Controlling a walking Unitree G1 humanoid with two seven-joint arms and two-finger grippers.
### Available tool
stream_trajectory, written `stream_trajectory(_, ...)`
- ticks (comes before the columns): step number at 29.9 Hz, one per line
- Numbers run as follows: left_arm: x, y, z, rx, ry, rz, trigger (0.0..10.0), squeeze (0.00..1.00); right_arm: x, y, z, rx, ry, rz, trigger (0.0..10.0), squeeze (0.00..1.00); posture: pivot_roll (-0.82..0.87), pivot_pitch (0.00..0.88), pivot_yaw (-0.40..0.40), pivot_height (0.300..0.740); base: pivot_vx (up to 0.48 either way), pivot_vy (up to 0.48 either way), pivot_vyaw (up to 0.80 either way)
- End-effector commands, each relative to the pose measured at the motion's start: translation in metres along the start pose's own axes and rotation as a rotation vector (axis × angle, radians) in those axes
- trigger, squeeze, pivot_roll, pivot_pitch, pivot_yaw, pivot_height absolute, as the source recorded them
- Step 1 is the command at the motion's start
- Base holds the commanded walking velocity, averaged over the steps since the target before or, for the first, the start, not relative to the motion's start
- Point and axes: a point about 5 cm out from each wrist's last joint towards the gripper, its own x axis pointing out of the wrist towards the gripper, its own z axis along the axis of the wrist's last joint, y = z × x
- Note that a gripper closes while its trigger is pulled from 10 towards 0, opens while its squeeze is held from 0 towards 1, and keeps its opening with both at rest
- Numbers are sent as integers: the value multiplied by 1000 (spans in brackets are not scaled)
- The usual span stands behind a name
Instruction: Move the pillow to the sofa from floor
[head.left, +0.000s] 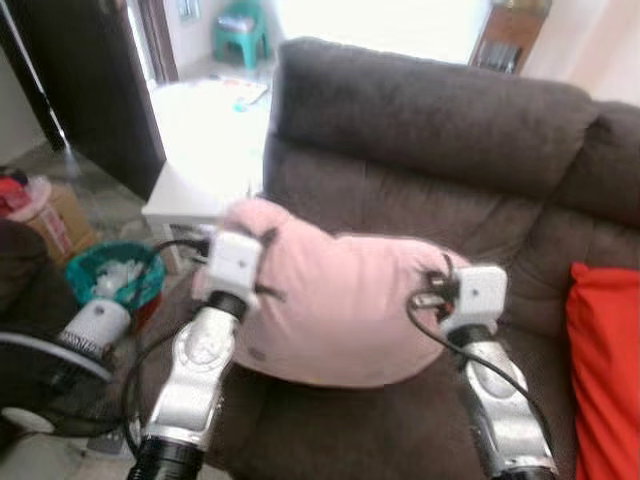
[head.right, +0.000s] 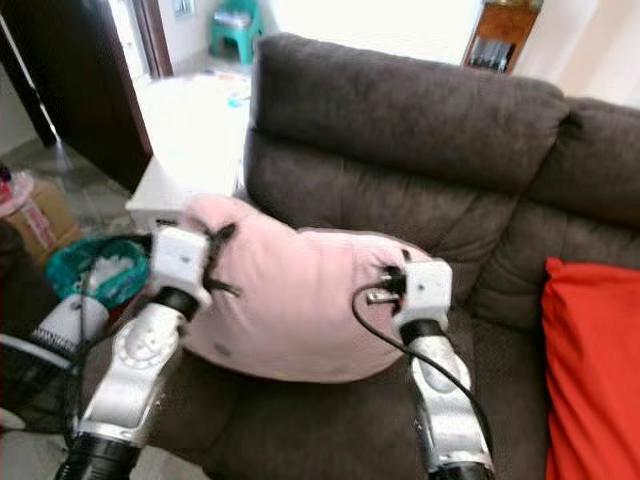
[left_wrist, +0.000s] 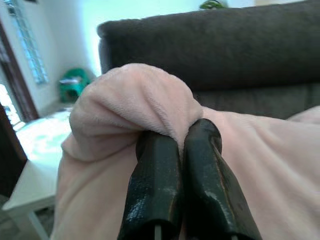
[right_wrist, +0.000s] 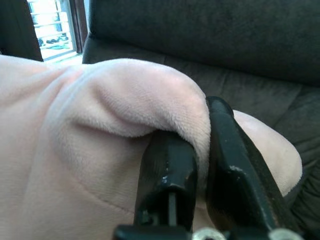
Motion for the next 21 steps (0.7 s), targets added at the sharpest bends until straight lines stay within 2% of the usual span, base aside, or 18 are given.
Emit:
stream_trajectory(1,4,-12,7,-38,-12,-85,10000,0,14,4,23,-38,-78,26,10000,0,154,0,-98,740,0,0,0)
stream_trajectory(4,3,-18,4,-71,35,-195,10000,0,22,-3,31,-65,-88,20,10000,0,161,0,-102,740,0,0,0)
stream_trajectory(7,3,-20,3,-69,41,-220,10000,0,23,-4,31,-75,-86,16,10000,0,162,0,-103,740,0,0,0)
stream_trajectory(9,1,-26,4,-93,58,-295,10000,0,29,-11,34,-101,-75,-17,10000,0,162,0,-104,740,0,0,0)
stream_trajectory(13,-1,-33,6,-117,73,-368,10000,0,32,-13,36,-124,-74,-25,10000,0,164,0,-105,740,0,0,0)
stream_trajectory(16,-4,-40,10,-169,87,-440,10000,0,35,-11,33,-160,-49,9,10000,0,165,0,-108,740,0,0,0)
stream_trajectory(18,-4,-41,10,-177,89,-450,10000,0,35,-10,33,-163,-45,16,10000,0,165,0,-108,740,0,0,0)
stream_trajectory(21,-11,-48,12,-225,120,-543,10000,0,35,-9,22,-237,22,45,10000,0,167,0,-111,740,0,0,0)
